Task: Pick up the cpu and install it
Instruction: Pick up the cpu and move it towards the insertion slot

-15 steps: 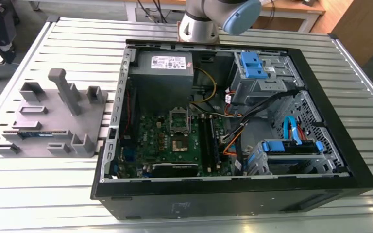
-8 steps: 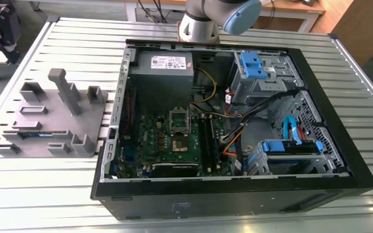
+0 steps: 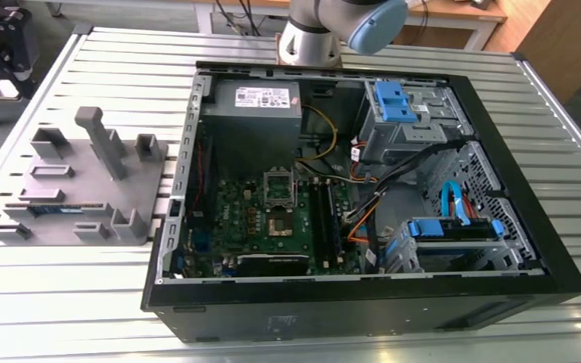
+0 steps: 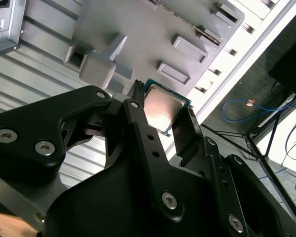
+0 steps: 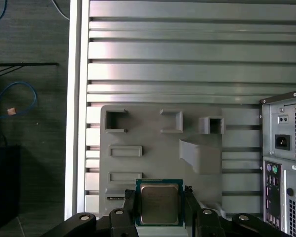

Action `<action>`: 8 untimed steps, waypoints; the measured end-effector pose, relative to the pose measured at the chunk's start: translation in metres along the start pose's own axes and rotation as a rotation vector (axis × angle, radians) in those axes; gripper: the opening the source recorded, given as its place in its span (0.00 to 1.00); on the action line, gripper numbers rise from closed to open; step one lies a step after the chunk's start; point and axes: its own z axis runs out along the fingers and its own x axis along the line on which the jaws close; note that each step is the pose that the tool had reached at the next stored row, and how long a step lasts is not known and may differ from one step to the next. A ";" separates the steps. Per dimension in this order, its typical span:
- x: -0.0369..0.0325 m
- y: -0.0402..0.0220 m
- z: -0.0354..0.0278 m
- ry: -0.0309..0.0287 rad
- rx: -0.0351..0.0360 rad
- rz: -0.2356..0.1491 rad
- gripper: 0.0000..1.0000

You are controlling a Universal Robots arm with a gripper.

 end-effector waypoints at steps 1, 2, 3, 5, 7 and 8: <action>-0.0008 0.0000 0.0000 -0.0001 0.0000 0.000 0.47; -0.0017 0.0000 0.0000 0.0000 0.0000 0.000 0.47; -0.0025 0.0000 0.0000 0.0000 0.0000 0.000 0.47; -0.0040 0.0000 0.0001 -0.0001 -0.0001 0.000 0.47; -0.0054 0.0001 0.0001 0.0000 -0.0001 0.000 0.47; -0.0061 0.0001 0.0001 0.0000 0.0000 0.000 0.47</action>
